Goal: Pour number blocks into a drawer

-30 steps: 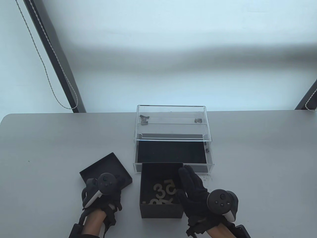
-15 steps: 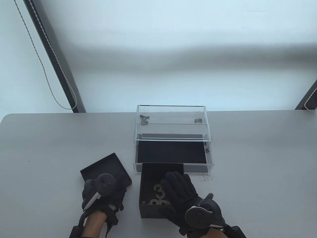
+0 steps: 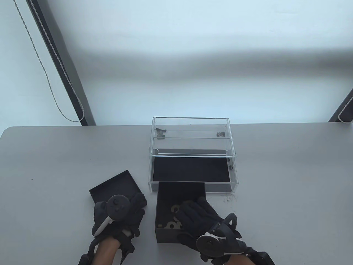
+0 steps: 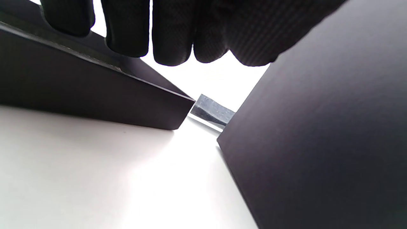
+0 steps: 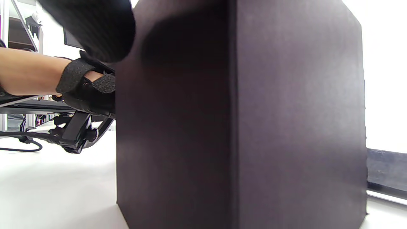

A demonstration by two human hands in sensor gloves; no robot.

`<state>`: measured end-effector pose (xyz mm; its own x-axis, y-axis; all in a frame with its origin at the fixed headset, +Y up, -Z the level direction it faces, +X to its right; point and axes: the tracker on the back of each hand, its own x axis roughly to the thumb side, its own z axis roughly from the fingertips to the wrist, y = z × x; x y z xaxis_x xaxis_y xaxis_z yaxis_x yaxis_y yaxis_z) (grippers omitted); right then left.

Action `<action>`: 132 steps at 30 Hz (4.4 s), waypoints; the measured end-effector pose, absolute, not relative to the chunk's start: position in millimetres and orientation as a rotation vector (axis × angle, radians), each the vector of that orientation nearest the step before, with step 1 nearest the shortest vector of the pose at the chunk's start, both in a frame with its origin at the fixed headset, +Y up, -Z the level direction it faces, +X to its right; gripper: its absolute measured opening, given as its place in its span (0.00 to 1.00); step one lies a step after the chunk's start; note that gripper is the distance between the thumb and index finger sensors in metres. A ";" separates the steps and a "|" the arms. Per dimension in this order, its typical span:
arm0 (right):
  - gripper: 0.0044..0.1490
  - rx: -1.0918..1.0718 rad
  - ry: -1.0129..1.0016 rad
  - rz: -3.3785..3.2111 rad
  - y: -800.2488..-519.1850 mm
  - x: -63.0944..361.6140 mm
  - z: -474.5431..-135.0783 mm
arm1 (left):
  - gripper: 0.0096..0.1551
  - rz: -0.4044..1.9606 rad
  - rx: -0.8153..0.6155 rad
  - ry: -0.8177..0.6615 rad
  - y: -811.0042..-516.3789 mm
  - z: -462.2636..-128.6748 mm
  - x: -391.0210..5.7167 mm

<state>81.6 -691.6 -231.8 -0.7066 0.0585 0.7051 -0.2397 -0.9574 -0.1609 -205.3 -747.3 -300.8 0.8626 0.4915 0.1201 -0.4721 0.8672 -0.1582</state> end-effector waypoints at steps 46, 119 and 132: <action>0.27 0.804 -0.618 2.228 -658.1 95.3 -255.8 | 0.36 0.645 -0.093 -0.093 -729.5 -294.9 -231.7; 0.27 0.146 -0.060 1.266 -701.6 162.9 -368.6 | 0.36 0.701 -0.163 -0.084 -729.4 -296.4 -236.0; 0.26 0.338 -0.304 1.692 -664.7 174.8 -318.2 | 0.36 0.697 -0.163 -0.089 -730.1 -295.3 -235.3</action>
<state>174.8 -664.7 -318.2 -0.1364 0.9105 0.3903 -0.9894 -0.1448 -0.0081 -235.3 -730.1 -295.3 0.7640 0.6447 0.0268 -0.6308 0.7550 -0.1790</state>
